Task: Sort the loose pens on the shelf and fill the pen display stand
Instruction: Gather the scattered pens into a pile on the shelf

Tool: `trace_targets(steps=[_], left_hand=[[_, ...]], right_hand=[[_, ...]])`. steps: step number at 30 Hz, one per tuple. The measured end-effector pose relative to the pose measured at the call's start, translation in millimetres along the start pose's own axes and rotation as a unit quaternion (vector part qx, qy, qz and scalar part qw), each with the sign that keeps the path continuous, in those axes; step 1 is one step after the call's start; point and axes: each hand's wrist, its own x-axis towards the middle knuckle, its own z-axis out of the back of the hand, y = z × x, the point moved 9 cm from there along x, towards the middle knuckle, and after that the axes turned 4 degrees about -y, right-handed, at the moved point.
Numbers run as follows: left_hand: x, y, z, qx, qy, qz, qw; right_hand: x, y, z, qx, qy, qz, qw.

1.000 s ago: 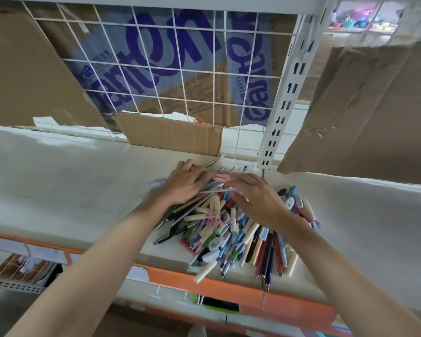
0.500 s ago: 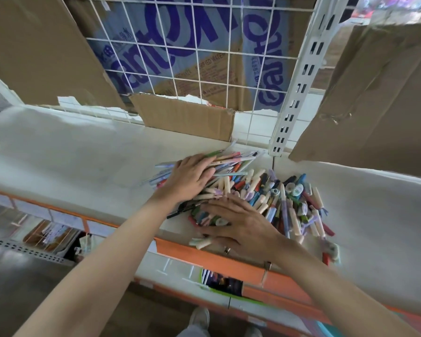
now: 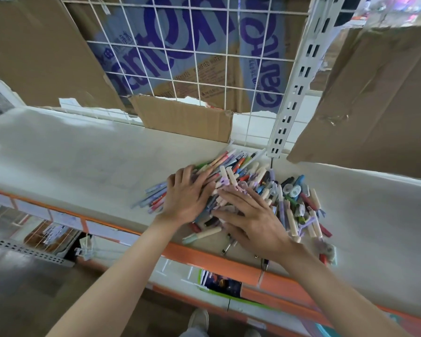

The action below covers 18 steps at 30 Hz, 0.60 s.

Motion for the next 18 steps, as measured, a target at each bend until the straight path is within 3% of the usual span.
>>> trace_targets(steps=[6, 11, 18], left_hand=[[6.5, -17.6, -2.9, -0.053, 0.002, 0.031, 0.998], [22.6, -13.5, 5.1, -0.117, 0.013, 0.065, 0.991], [37.9, -31.0, -9.0, -0.096, 0.058, 0.039, 0.993]], right_hand=[[-9.9, -38.4, 28.3, -0.052, -0.059, -0.175, 0.981], [-36.9, -93.9, 36.5, -0.077, 0.003, -0.363, 0.929], [-88.0, -126.9, 29.7, -0.037, 0.033, -0.524, 0.850]])
